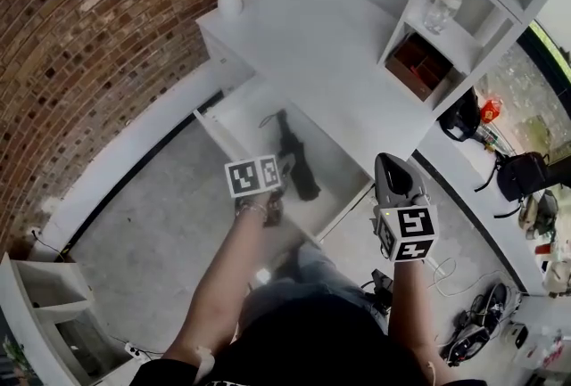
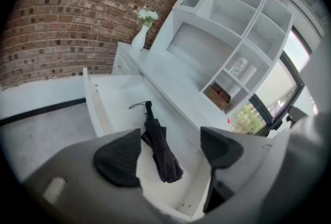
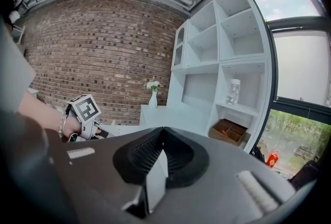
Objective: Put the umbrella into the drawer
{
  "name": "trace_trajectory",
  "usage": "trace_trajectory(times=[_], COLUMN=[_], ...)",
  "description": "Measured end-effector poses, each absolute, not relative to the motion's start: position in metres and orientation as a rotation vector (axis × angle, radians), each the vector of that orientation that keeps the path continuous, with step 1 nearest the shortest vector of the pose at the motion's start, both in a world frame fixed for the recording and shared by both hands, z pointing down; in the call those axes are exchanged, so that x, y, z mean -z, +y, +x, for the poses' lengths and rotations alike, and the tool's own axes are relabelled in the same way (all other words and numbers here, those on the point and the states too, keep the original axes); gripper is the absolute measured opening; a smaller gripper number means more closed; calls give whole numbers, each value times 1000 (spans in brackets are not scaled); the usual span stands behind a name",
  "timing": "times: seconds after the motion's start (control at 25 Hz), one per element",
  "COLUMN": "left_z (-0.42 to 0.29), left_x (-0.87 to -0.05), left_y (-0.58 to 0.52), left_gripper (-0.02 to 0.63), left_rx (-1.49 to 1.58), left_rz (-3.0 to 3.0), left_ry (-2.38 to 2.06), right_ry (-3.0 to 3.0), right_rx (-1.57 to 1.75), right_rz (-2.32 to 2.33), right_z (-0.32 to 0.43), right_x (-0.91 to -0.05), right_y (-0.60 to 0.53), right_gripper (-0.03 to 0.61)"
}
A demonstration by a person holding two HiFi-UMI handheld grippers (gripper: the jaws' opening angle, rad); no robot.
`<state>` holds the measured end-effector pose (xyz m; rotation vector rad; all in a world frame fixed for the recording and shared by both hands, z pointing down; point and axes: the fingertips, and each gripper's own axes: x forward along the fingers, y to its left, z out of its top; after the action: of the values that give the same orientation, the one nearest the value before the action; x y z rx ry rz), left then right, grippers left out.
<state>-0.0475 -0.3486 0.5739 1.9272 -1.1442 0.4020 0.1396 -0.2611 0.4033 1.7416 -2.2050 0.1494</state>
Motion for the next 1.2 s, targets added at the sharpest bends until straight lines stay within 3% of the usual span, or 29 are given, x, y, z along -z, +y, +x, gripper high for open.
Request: trace_trajectory(times=[0.72,0.96,1.12,1.2], left_z=[-74,-68,-64,-64], left_x=[-443,-395,-362,-349], left_y=[-315,-313,-314,-316], left_gripper=[359,425,412,363], left_rx=[-87,-66,-12,15], left_rz=[2462,2654,2746,2780], left_ry=[-1085,-1169,-1227,-1278], right_ry=[-2191,-2201,-2219,-2235], right_rx=[-3,61,116,138], right_rz=[1864,1882,1888,1890], right_z=[125,134,141,145], right_x=[-358,-339,-322,-313], right_y=[-208,-209,-212,-214], right_gripper=[3,3,3,3])
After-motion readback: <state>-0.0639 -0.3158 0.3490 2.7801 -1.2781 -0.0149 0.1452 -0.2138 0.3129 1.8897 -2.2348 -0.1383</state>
